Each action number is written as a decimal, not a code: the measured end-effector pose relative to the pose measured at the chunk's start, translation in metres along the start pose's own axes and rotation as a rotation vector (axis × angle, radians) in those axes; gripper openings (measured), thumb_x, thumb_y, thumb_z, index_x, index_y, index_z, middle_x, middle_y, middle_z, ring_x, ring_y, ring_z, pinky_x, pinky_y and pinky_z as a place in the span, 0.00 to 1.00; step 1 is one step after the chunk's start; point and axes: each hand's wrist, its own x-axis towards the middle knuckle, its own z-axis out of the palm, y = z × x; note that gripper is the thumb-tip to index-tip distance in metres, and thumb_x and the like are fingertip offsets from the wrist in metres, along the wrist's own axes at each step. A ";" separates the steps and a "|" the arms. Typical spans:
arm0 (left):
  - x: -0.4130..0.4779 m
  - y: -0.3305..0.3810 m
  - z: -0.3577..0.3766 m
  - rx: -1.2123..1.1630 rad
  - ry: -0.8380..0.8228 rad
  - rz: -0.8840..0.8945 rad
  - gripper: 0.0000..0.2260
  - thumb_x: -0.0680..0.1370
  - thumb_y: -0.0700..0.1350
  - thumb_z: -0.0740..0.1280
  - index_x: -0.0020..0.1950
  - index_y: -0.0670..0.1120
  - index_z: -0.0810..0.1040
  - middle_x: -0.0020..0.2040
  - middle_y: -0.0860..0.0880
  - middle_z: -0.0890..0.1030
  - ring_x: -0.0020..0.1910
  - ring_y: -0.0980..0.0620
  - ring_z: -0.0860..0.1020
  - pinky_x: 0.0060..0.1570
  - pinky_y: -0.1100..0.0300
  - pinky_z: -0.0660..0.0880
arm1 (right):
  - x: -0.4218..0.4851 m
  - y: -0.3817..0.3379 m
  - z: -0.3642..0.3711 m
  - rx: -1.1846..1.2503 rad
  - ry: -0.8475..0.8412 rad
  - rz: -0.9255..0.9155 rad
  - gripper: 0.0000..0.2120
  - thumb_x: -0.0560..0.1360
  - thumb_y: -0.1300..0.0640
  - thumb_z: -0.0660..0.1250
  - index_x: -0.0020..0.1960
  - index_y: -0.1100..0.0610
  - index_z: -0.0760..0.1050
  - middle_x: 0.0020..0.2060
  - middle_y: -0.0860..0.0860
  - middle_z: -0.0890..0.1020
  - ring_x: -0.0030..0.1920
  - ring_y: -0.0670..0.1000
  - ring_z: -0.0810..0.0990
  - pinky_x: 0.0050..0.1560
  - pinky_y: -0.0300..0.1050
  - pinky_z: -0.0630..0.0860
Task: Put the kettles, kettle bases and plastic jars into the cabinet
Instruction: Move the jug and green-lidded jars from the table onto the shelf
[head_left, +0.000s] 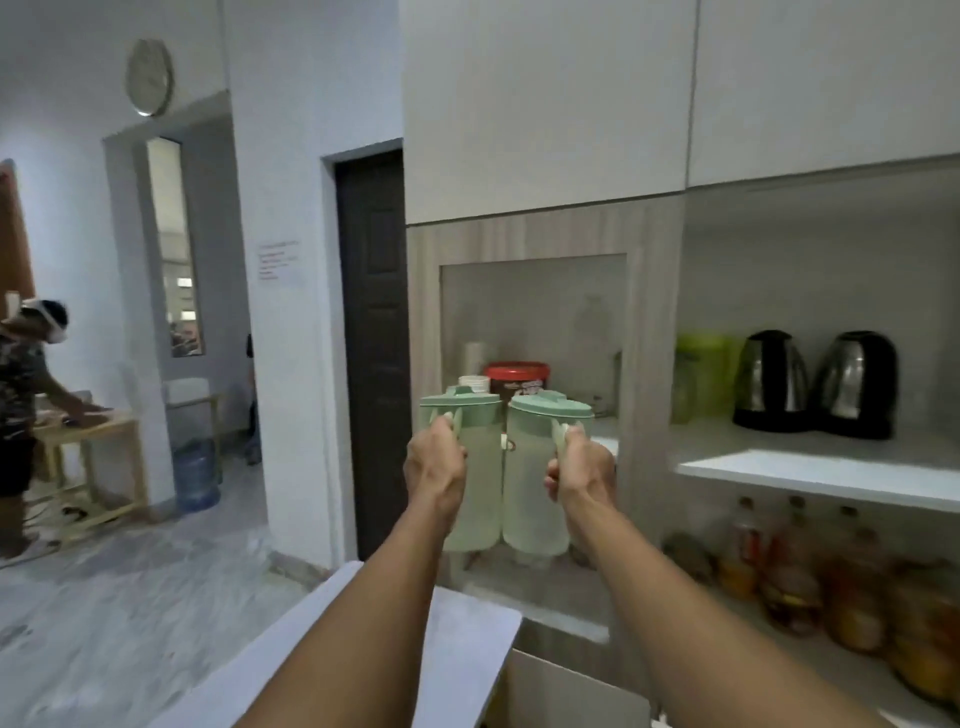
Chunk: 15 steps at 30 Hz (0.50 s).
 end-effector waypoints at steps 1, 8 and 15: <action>-0.004 0.000 0.028 -0.023 -0.052 0.005 0.14 0.76 0.49 0.57 0.34 0.47 0.74 0.31 0.47 0.75 0.33 0.49 0.71 0.36 0.55 0.67 | 0.015 -0.004 -0.021 -0.002 0.034 -0.014 0.19 0.79 0.49 0.57 0.35 0.56 0.74 0.25 0.52 0.75 0.28 0.53 0.73 0.40 0.49 0.72; -0.038 -0.002 0.230 -0.099 -0.287 -0.006 0.16 0.78 0.49 0.57 0.35 0.46 0.77 0.36 0.45 0.80 0.37 0.47 0.77 0.40 0.53 0.69 | 0.127 -0.033 -0.186 -0.125 0.196 -0.139 0.19 0.82 0.49 0.54 0.42 0.59 0.75 0.31 0.54 0.77 0.32 0.53 0.75 0.36 0.47 0.71; -0.063 -0.012 0.435 -0.135 -0.464 -0.035 0.16 0.80 0.49 0.57 0.37 0.47 0.77 0.36 0.45 0.79 0.40 0.47 0.77 0.42 0.53 0.69 | 0.253 -0.063 -0.329 -0.247 0.317 -0.203 0.19 0.83 0.48 0.52 0.50 0.59 0.76 0.38 0.55 0.79 0.38 0.52 0.76 0.40 0.48 0.70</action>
